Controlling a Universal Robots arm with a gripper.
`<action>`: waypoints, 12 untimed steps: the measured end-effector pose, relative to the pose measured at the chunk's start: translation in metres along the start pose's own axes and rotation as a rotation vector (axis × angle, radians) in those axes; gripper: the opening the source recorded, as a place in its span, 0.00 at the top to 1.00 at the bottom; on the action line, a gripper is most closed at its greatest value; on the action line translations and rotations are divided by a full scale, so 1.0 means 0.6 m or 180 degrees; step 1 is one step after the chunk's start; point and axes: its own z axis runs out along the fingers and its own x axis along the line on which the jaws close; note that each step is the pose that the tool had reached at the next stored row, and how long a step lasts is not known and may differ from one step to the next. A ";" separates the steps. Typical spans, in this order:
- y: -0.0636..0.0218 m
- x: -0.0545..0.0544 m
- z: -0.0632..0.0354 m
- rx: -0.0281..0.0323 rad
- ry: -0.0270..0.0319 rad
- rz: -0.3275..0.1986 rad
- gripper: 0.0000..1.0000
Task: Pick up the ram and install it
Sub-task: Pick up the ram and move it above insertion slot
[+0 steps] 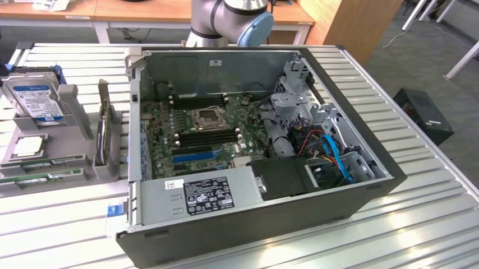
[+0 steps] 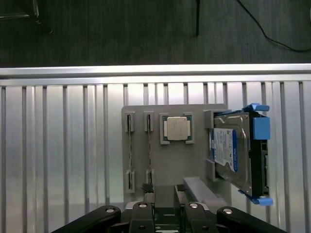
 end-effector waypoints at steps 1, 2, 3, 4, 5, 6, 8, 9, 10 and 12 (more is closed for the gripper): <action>0.000 0.001 0.000 0.0000 0.0000 0.0000 0.70; 0.000 0.002 0.000 0.0000 0.0000 0.0000 0.70; 0.000 0.004 0.000 0.0000 0.0000 0.0000 0.70; 0.000 0.005 0.000 0.0000 0.0000 0.0001 0.70; 0.000 0.006 0.000 0.0000 0.0000 0.0000 0.70; 0.000 0.006 0.000 0.0000 0.0000 0.0001 0.70; 0.000 0.006 0.000 0.0000 0.0000 0.0001 0.70; 0.000 0.006 0.000 0.0000 0.0000 0.0001 0.70; 0.000 0.006 0.000 0.0000 0.0000 0.0000 0.70; 0.000 0.006 0.001 0.0000 0.0000 0.0001 0.70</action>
